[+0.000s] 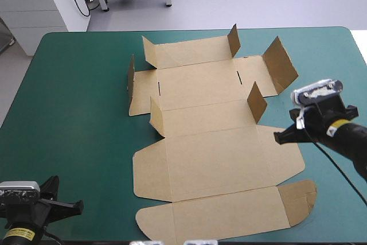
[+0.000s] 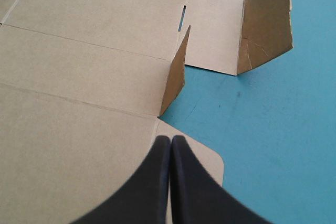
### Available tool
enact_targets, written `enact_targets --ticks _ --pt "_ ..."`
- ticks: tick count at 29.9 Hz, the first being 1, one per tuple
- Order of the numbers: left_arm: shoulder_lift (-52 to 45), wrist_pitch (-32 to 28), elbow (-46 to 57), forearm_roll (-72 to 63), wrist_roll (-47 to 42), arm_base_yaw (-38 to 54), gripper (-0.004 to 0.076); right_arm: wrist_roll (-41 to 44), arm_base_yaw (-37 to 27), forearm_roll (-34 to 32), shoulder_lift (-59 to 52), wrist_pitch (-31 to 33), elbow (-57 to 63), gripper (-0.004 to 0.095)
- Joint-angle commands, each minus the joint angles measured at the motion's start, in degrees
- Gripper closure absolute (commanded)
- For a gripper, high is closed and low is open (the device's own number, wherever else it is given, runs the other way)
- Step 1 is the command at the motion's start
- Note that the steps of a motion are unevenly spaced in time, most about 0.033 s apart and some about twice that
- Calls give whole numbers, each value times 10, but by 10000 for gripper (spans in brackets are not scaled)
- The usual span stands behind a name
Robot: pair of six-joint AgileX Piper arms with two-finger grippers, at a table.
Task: Fold the box
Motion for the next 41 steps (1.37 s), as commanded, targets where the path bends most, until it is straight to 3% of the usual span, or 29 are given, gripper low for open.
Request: enact_targets --ticks 1,8,11,14,20,23,27,41 --pt "12 -43 -15 -7 -2 -2 731 -8 0 4 72 -1 -88 927" --pt "12 -43 -15 -7 -2 -2 731 -9 0 1 212 78 -211 915" --pt "12 -43 -15 -7 -2 -2 731 -9 0 -1 268 101 -253 855" --pt "12 -43 -15 -7 -2 -2 731 -9 0 -1 319 122 -293 725" --pt "12 -43 -15 -7 -2 -2 731 -6 0 -26 401 169 -361 298" --pt "12 -43 -15 -7 -2 -2 731 4 0 -66 428 173 -382 176" --pt "12 -43 -15 -7 -2 -2 731 9 0 -97 458 173 -395 158" --pt "12 -43 -15 -7 -3 -2 731 -2 0 -60 549 199 -396 194"
